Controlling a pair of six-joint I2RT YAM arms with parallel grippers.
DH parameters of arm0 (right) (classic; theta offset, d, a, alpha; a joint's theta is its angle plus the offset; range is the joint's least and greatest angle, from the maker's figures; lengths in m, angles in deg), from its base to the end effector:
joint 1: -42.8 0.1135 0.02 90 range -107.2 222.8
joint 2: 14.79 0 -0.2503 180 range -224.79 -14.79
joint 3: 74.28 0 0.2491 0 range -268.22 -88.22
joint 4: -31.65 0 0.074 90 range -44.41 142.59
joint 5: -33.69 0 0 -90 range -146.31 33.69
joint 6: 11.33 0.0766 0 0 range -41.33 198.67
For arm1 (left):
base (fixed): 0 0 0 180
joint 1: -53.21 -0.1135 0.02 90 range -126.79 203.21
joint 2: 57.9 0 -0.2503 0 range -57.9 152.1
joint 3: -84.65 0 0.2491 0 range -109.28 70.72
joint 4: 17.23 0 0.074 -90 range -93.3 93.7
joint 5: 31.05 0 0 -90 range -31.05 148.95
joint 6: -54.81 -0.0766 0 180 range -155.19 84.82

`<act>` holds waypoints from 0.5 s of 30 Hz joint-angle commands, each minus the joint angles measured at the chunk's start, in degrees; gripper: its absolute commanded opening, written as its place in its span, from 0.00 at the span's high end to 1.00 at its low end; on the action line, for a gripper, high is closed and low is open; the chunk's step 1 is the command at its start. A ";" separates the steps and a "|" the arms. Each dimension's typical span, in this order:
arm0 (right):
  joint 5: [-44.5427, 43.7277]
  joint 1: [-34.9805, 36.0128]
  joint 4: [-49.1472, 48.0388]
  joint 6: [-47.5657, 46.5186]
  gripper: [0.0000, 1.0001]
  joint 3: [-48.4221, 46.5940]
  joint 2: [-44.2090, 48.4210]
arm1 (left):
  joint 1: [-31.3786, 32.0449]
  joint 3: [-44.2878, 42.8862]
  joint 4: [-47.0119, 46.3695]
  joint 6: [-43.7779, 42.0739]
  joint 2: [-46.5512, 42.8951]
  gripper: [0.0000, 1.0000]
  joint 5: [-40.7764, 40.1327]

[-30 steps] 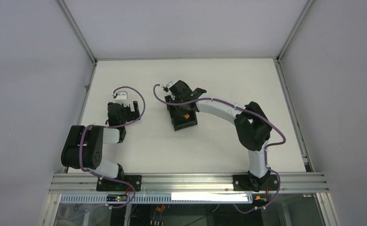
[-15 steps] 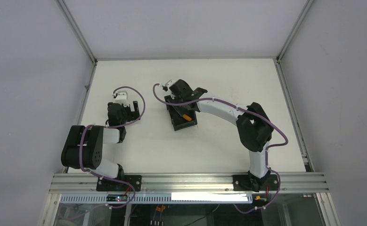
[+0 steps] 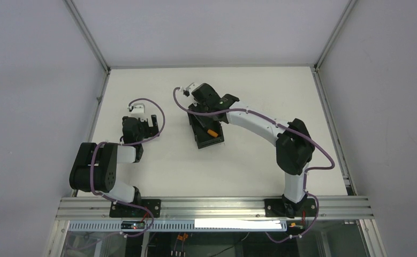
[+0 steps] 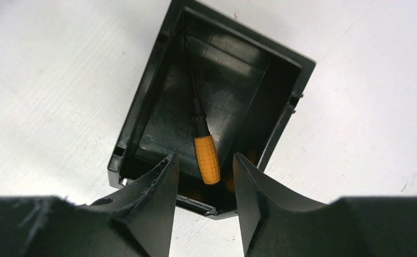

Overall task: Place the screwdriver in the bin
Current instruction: Place the screwdriver in the bin, then reset both arms

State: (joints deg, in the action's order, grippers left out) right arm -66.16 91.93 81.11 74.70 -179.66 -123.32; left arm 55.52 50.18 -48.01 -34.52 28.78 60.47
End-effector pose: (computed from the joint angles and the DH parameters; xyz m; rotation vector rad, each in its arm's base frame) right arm 0.2972 0.3234 0.2184 -1.0409 2.2445 0.1246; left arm 0.2980 -0.0141 0.1115 0.0454 1.9446 -0.0603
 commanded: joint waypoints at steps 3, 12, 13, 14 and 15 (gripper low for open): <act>-1.47 0.47 3.15 0.77 0.54 -7.98 4.72 | 0.30 -1.44 -1.43 0.04 -0.30 0.01 -0.52; -2.80 0.45 8.09 -0.28 0.51 -18.77 4.22 | 0.29 -1.44 -1.44 0.04 -0.34 0.01 -0.60; -2.87 0.45 8.41 -0.46 0.51 -19.64 4.16 | 0.25 -1.44 -1.43 0.04 -0.29 0.01 -0.55; -2.96 0.45 8.77 -0.62 0.51 -20.64 4.08 | 0.24 -1.42 -1.43 0.04 -0.28 0.01 -0.55; -3.03 0.42 9.12 -0.79 0.50 -21.65 3.97 | 0.25 -1.44 -1.43 0.04 -0.28 0.01 -0.57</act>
State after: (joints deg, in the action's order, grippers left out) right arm -67.71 92.06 88.09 74.62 -196.07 -122.33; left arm 55.52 50.18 -48.01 -34.52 28.78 60.47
